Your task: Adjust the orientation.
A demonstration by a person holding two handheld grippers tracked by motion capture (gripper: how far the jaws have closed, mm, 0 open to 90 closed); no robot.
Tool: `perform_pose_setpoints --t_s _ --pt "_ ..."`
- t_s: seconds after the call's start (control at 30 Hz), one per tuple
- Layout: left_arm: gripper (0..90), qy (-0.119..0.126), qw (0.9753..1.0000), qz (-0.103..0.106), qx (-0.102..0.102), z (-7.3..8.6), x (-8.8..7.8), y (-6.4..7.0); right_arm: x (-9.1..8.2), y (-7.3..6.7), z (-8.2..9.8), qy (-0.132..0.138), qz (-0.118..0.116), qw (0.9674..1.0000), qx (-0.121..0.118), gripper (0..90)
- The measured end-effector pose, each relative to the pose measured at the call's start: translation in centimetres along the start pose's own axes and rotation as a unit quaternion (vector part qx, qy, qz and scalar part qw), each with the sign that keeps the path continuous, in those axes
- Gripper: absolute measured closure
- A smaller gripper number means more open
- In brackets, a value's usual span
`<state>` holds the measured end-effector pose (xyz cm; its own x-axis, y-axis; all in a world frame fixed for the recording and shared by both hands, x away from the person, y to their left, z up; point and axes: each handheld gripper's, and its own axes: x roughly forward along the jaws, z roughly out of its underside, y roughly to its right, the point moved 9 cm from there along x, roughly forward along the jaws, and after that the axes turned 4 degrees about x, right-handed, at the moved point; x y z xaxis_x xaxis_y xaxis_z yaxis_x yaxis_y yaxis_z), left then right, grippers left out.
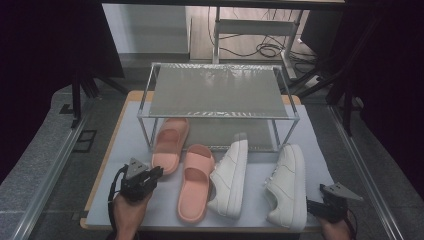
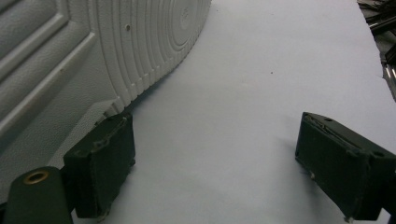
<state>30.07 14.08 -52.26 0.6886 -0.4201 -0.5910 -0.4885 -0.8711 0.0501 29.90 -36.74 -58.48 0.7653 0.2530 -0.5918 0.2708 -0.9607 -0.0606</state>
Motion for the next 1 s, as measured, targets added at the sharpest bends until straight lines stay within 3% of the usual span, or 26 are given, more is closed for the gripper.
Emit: perform_pose_setpoints --t_s 0.2,0.5,1.0 --pt "89.7 -0.02 0.9998 0.003 -0.008 1.8 0.3 -0.2 0.0 0.0 0.0 0.0 0.0 1.0 0.0 12.1" --pt "89.7 -0.042 0.999 -0.014 -0.004 2.6 1.9 -0.7 0.0 0.0 0.0 0.0 0.0 1.0 0.0 12.1" --pt "89.7 -0.047 0.9987 -0.017 -0.008 1.4 4.6 -1.8 0.0 0.0 0.0 0.0 0.0 1.0 0.0 12.1"
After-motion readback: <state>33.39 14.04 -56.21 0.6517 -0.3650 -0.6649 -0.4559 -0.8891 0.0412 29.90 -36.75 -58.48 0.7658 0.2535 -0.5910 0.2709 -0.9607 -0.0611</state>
